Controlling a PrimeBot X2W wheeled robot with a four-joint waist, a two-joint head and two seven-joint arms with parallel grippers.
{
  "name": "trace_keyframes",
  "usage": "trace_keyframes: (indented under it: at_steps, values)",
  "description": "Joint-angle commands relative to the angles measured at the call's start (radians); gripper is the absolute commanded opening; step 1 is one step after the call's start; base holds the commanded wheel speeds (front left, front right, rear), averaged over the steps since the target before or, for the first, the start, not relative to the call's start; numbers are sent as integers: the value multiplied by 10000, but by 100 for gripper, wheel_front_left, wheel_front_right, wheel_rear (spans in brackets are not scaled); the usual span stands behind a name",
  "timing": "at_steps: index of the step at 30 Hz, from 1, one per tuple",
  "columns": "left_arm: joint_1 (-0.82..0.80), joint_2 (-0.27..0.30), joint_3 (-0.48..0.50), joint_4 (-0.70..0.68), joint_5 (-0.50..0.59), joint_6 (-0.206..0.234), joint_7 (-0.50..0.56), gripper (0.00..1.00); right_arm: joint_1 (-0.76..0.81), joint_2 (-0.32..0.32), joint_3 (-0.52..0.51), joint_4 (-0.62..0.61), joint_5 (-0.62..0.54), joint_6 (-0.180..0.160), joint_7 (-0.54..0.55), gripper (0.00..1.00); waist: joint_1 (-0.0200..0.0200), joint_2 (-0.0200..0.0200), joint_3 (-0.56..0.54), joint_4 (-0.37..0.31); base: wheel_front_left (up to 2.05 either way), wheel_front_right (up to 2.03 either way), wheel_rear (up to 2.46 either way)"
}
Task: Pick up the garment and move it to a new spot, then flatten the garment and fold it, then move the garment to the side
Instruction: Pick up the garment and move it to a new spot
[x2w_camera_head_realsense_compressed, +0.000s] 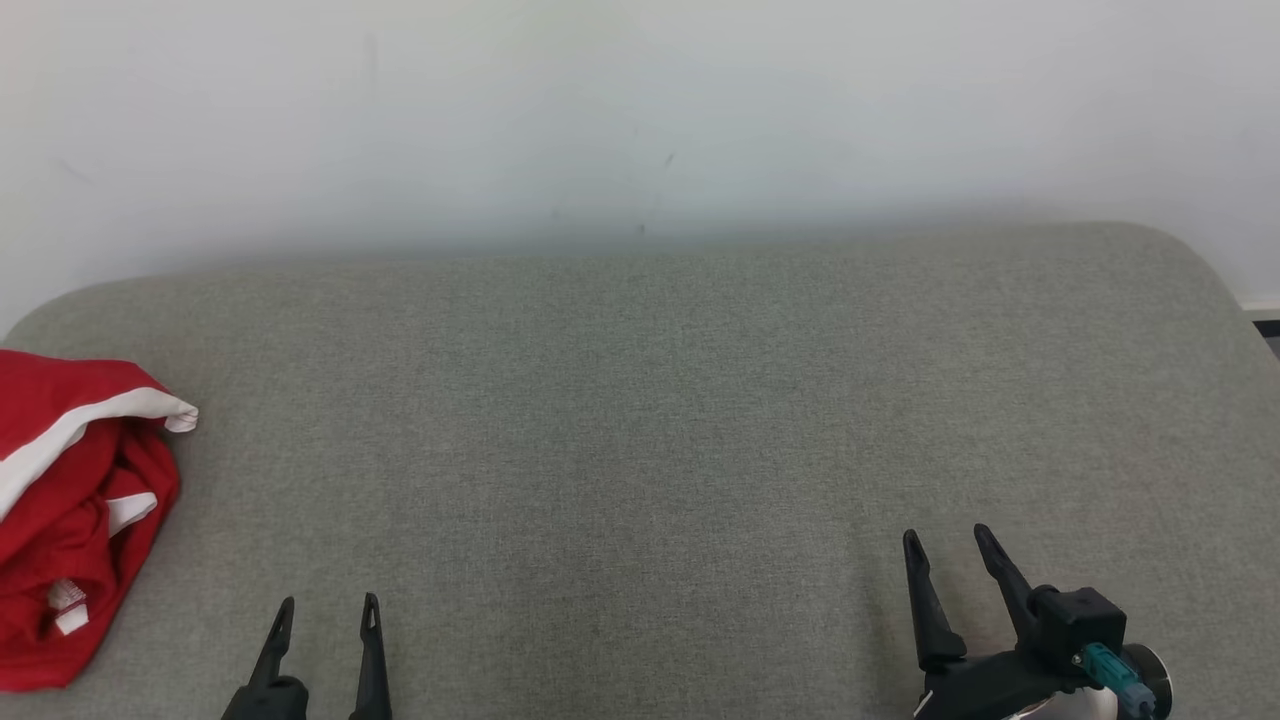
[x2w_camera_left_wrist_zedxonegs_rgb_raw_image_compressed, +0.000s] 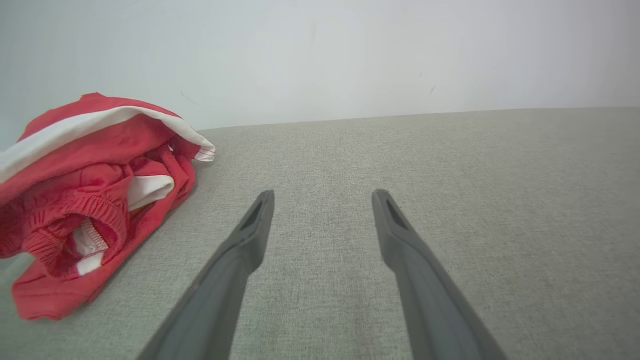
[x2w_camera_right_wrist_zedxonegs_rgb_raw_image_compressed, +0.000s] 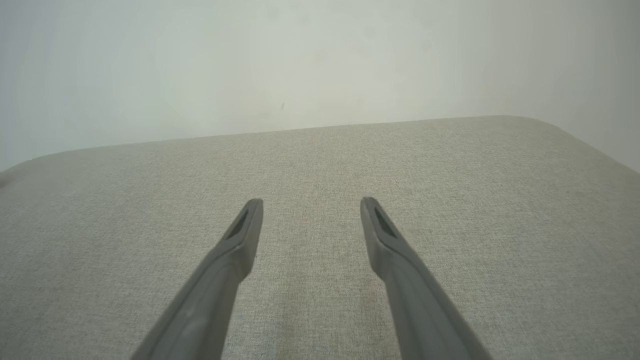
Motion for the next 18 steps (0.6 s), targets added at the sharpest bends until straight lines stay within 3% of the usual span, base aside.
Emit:
trace_keyframes:
  at_steps: [1, 10, 18]
  values:
    - [132, 21, 6, 1, 221, 8, -104, 100, -65, -14, 68, 19, -236, 35, -99, 100, 0, -1, -20, 63, 0, 0, 0]
    - [305, -5, 145, 62, 417, 75, -163, 100, 100, -31, 260, 45, -457, 34, -141, 100, 0, -1, -130, 582, 0, 0, 0]
    - [548, 89, 429, 112, 359, -9, -163, 100, 287, 27, 467, -13, -375, 34, -138, 100, 0, -1, -302, 1591, 0, 0, 0]
